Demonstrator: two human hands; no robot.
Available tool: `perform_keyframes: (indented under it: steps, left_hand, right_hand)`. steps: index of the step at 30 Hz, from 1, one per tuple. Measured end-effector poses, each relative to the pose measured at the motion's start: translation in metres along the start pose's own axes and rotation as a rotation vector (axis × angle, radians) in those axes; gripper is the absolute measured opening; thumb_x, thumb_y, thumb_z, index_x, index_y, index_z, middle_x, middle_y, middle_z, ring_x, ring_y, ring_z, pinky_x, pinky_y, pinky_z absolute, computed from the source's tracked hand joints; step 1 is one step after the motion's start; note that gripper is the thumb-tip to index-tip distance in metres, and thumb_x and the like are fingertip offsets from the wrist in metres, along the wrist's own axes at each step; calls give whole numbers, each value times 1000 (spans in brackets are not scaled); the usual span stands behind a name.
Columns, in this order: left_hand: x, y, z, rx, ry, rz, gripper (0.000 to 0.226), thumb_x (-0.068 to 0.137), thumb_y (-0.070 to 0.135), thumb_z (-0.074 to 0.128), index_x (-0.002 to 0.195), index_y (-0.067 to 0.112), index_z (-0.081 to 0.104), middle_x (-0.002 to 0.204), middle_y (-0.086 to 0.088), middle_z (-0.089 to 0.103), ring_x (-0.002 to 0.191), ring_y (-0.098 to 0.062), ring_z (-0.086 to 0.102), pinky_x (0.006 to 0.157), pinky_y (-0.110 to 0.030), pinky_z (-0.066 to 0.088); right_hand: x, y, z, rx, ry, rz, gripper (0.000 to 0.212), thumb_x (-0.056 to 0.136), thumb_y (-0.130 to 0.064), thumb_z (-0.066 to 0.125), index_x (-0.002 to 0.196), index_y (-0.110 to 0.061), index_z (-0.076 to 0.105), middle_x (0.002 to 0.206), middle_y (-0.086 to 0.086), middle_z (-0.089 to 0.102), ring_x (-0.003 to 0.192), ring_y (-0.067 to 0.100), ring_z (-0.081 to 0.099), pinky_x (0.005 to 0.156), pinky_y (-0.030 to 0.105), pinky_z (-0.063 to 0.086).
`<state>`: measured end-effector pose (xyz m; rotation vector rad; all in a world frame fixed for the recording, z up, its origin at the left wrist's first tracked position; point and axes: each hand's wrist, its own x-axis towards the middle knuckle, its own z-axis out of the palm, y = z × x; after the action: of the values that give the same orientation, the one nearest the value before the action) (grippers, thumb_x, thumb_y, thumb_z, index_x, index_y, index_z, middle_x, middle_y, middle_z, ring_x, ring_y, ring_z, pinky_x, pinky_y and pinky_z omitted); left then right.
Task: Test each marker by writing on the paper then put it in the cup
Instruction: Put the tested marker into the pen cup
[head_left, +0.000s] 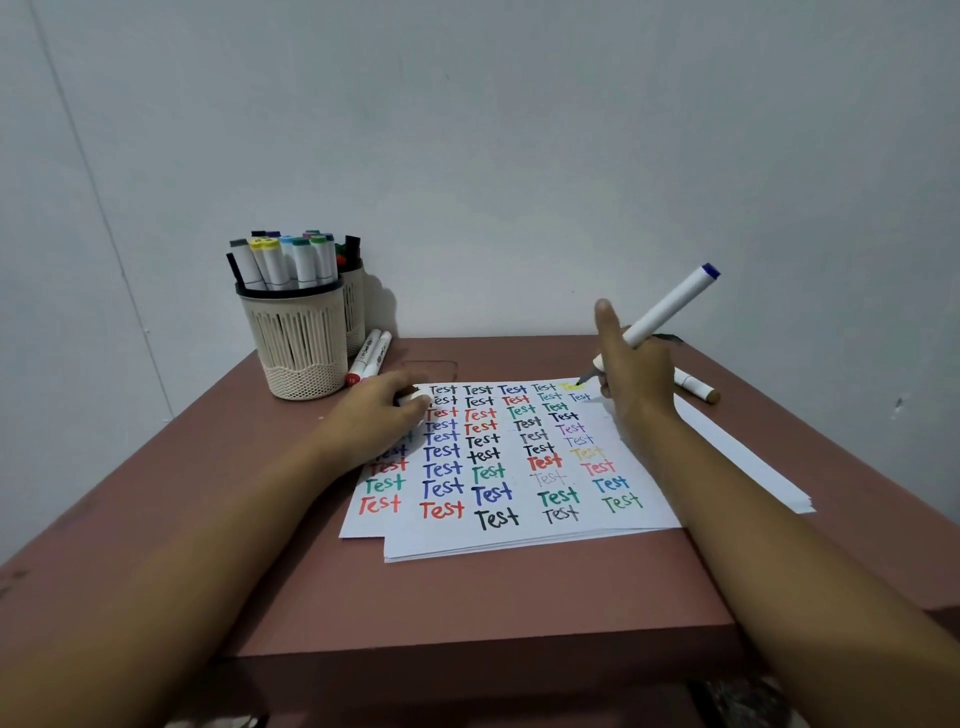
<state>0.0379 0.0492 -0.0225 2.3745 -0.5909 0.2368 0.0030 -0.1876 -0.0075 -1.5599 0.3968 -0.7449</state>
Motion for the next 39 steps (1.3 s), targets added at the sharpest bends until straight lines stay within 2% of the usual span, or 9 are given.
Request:
perform_keyframes:
  steps: [2, 5, 7, 10, 14, 18, 26, 33, 39]
  left_hand:
    - [-1, 2, 0, 35, 25, 46, 38, 95, 23, 51, 132, 17, 51, 128, -2, 57, 107, -9, 50, 81, -15, 32]
    - [-4, 6, 1, 23, 47, 118, 36, 93, 22, 54, 129, 15, 55, 119, -2, 61, 100, -6, 51, 82, -16, 35]
    - [-5, 6, 1, -30, 61, 145, 34, 93, 23, 55, 126, 17, 57, 115, 0, 63, 100, -6, 54, 81, -17, 37]
    - [-5, 8, 1, -106, 79, 174, 30, 92, 25, 56, 121, 20, 62, 109, 6, 65, 92, -1, 56, 72, -6, 37]
    - [-7, 12, 0, -202, 65, 187, 29, 91, 25, 58, 119, 22, 62, 100, 11, 64, 85, 11, 56, 67, 1, 38]
    - [-9, 15, 1, -274, 54, 169, 29, 87, 25, 63, 115, 28, 58, 94, 10, 63, 87, 1, 60, 73, -8, 43]
    - [-14, 24, 0, -430, 107, 221, 8, 85, 16, 66, 93, 16, 68, 73, 5, 64, 62, 0, 54, 58, -12, 41]
    - [-19, 31, 0, -527, 60, 218, 7, 87, 9, 61, 90, 6, 66, 64, 2, 59, 48, 5, 50, 48, -6, 35]
    - [-20, 32, 3, -532, 64, 199, 7, 88, 6, 60, 89, 1, 64, 63, 1, 57, 49, 5, 50, 49, -6, 35]
  right_hand:
    - [-7, -10, 3, 132, -84, 57, 47, 93, -51, 46, 63, -14, 48, 59, 3, 52, 51, 16, 46, 50, 25, 34]
    - [-18, -20, 7, 320, -293, 159, 41, 96, -39, 42, 63, -15, 48, 49, -1, 41, 41, 11, 33, 43, 19, 23]
    - [-25, -20, 11, 305, -437, 173, 37, 96, -33, 43, 65, -15, 49, 50, -2, 36, 40, 9, 27, 39, 17, 19]
    - [-32, -18, 16, 251, -542, 142, 31, 96, -23, 47, 69, -10, 54, 52, -1, 44, 39, 8, 32, 35, 16, 21]
    - [-37, -17, 20, 239, -607, 83, 27, 95, -16, 52, 72, -9, 63, 55, 2, 55, 41, 8, 40, 35, 16, 26]
    - [-40, -15, 22, 243, -656, 61, 28, 96, -16, 52, 71, -12, 64, 56, 1, 57, 42, 8, 41, 35, 17, 28]
    - [-44, -11, 25, 330, -768, 72, 14, 90, -14, 61, 80, -6, 66, 61, 4, 62, 49, 7, 51, 43, 15, 41]
    - [-45, -11, 25, 362, -806, 104, 11, 89, -13, 61, 81, -6, 64, 61, 3, 61, 51, 7, 54, 49, 14, 47]
    - [-49, -7, 28, 391, -806, 131, 12, 91, -12, 59, 82, -5, 62, 59, 3, 61, 51, 7, 55, 52, 14, 49]
